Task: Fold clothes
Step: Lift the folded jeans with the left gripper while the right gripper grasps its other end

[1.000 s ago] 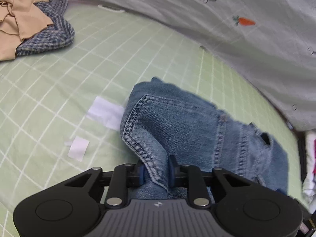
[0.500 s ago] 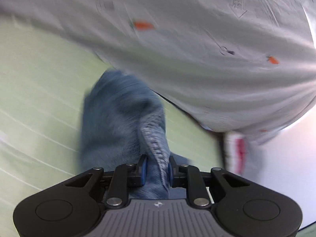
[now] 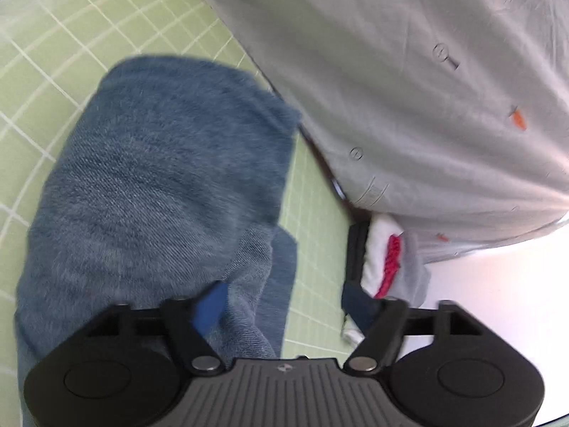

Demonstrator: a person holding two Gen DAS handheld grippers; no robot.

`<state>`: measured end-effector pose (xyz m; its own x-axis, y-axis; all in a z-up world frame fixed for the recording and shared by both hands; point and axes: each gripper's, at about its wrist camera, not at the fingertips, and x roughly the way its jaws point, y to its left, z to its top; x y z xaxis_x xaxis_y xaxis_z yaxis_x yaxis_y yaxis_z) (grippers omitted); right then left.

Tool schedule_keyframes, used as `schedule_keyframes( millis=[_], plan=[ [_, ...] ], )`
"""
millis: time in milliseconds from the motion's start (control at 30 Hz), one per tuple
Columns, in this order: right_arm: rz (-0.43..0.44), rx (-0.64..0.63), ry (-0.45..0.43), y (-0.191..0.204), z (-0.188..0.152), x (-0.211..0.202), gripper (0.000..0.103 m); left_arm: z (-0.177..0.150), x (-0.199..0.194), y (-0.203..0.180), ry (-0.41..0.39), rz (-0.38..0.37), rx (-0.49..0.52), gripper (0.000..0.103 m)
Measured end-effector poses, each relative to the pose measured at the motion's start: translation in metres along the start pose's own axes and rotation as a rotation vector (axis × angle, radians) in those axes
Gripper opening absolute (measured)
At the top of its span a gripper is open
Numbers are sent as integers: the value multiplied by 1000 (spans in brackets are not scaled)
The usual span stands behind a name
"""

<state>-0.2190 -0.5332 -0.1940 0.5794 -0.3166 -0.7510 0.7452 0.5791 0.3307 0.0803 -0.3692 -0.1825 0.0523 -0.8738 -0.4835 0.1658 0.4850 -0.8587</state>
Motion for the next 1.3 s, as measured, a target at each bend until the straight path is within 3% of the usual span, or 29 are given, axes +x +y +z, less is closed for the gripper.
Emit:
schedule_keyframes(
  millis=[100, 167, 267, 333, 400, 467, 533, 567, 633, 667, 733, 800, 867, 967, 1133, 1167, 1233, 1267, 1300],
  plan=[
    [82, -21, -16, 12, 9, -1, 103, -2, -30, -12, -81, -22, 44, 79],
    [163, -25, -17, 21, 16, 0, 103, -1, -54, -9, -155, -31, 47, 86],
    [353, 45, 32, 31, 26, 10, 103, 1, -71, 5, -216, 54, 15, 88],
    [513, 141, 103, 35, 31, 25, 103, 1, -76, 21, -226, 127, -35, 88],
    [600, 256, 194, 42, 32, 47, 103, -1, -78, 39, -210, 193, -106, 88],
    [638, 280, 266, 57, 31, 68, 102, -4, -81, 51, -186, 212, -148, 88],
    [639, 250, 314, 74, 29, 84, 99, -8, -86, 59, -163, 184, -165, 88],
    [638, 234, 338, 82, 27, 93, 95, -9, -87, 62, -154, 177, -169, 88],
    [665, 191, 350, 100, 21, 94, 56, -7, -85, 61, -146, 185, -161, 88],
    [679, 170, 356, 109, 18, 94, 46, -6, -84, 60, -143, 194, -153, 88],
    [694, 66, 283, 124, 15, 76, 23, -4, -80, 58, -143, 224, -129, 88],
    [769, 12, 206, 126, 16, 56, 13, -5, -75, 55, -139, 239, -107, 88],
    [850, 99, 173, 112, 19, 44, 11, -8, -79, 54, -142, 230, -83, 88],
    [792, 173, 114, 83, 22, 29, 11, -7, -77, 45, -141, 248, -20, 88],
    [605, 268, 43, 29, 23, 18, 12, -5, -57, 27, -91, 344, 118, 88],
    [527, 224, 47, 25, 23, 17, 15, -4, -50, 26, -74, 362, 140, 88],
    [319, 119, 73, 27, 23, 16, 46, -5, -39, 23, -39, 382, 175, 88],
    [250, 80, 75, 29, 22, 15, 52, -5, -33, 22, -22, 389, 189, 88],
    [234, 56, 69, 29, 20, 13, 59, -5, -28, 21, -8, 395, 204, 88]
  ],
)
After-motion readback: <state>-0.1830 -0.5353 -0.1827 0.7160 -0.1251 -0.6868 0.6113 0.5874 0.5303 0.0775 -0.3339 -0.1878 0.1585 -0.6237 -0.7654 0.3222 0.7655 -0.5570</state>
